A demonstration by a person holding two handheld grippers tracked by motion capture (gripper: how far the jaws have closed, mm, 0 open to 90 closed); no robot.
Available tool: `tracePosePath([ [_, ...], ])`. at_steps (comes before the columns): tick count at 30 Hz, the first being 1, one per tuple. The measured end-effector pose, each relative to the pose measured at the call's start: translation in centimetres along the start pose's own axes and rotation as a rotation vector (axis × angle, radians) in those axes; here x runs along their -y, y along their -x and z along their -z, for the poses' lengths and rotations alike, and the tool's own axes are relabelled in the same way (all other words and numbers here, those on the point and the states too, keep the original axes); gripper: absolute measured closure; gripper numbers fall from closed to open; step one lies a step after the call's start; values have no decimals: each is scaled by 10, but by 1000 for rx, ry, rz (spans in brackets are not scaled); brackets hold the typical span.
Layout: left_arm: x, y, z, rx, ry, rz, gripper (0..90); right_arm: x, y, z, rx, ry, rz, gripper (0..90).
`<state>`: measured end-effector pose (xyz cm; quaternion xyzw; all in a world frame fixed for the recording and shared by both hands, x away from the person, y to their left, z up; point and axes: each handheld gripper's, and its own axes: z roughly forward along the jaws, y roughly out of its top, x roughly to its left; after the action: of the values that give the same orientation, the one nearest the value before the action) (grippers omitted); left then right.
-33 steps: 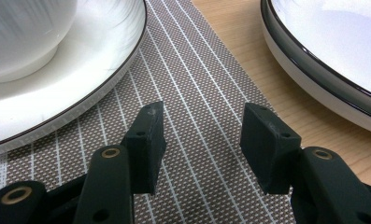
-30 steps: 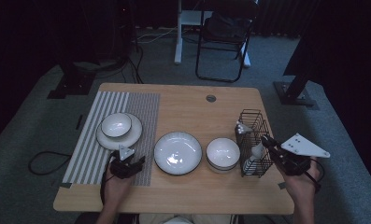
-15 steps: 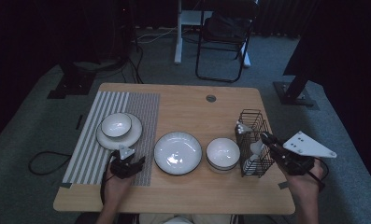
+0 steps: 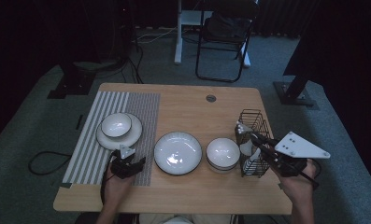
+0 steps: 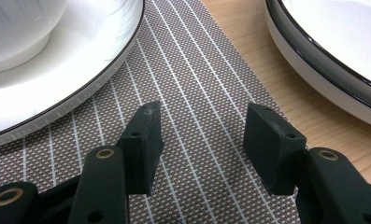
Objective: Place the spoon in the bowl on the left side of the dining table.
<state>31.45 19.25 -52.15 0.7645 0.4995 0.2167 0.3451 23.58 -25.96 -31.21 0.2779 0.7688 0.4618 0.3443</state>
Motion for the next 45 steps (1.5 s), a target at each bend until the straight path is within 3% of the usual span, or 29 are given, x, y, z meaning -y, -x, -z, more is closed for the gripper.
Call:
tracePosePath([
  [4, 0, 0, 0, 1, -1, 1, 477, 1, -6, -9, -54, 4, -6, 847],
  [22, 0, 0, 0, 4, -2, 4, 472, 6, -46, -68, -218, -3, -33, 847],
  [34, 0, -1, 0, 8, 1, 8, 471, -4, -70, -101, -300, 9, -11, 847],
  [45, 0, -1, 0, 12, 2, 13, 472, -10, -78, -136, -339, 4, -20, 847],
])
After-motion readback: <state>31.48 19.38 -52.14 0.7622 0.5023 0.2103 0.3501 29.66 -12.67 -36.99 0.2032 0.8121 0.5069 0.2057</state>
